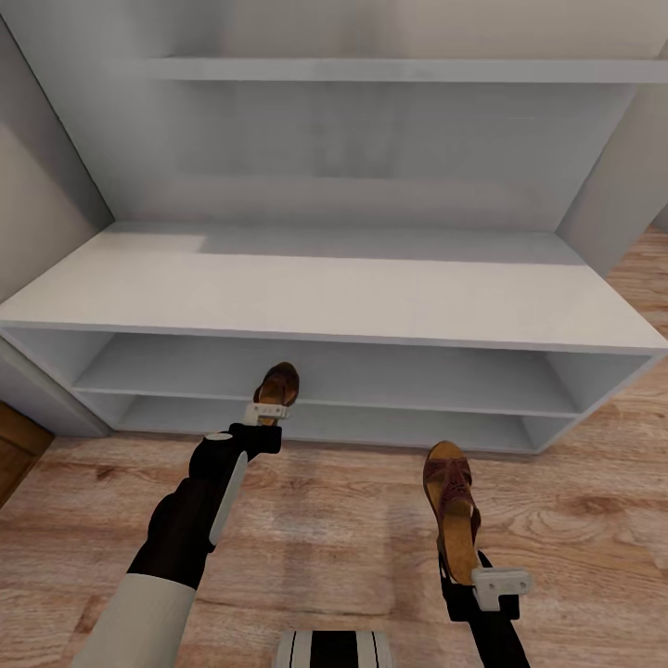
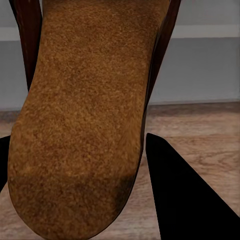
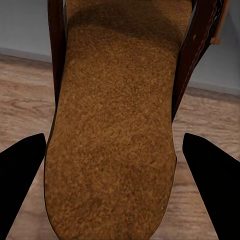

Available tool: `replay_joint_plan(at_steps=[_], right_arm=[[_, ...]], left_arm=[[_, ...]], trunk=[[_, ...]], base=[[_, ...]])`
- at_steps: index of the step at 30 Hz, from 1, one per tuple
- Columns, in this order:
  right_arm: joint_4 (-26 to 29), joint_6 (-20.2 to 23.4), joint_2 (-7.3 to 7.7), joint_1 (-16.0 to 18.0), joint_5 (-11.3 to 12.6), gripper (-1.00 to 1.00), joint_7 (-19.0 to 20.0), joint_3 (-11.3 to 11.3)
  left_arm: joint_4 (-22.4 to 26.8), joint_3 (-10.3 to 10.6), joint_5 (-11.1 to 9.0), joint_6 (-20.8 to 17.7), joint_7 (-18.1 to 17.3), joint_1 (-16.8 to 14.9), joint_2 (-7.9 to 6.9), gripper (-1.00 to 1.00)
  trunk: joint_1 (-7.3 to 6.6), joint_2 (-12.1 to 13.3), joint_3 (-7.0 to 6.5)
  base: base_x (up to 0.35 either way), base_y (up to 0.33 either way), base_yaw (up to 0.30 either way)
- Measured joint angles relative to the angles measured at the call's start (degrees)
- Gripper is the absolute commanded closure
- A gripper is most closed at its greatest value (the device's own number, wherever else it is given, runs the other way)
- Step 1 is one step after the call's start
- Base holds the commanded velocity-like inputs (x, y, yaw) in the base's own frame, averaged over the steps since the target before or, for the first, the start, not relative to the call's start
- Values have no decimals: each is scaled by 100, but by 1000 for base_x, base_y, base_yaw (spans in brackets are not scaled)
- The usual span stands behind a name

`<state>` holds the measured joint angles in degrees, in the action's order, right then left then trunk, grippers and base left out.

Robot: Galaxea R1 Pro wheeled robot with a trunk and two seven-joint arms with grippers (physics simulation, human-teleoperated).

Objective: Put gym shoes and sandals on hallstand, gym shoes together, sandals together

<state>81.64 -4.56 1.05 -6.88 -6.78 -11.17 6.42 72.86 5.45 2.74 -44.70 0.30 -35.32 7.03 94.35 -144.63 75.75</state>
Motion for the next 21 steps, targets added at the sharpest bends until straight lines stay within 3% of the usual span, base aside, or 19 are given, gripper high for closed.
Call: replay_joint_plan(at_steps=[21], right_arm=[[8, 0, 0, -6, -3, 100, 0, 0]], left_arm=[[-135, -8, 13, 89, -7, -1, -4, 100]], trunk=[[0, 0, 0]], base=[[0, 0, 0]])
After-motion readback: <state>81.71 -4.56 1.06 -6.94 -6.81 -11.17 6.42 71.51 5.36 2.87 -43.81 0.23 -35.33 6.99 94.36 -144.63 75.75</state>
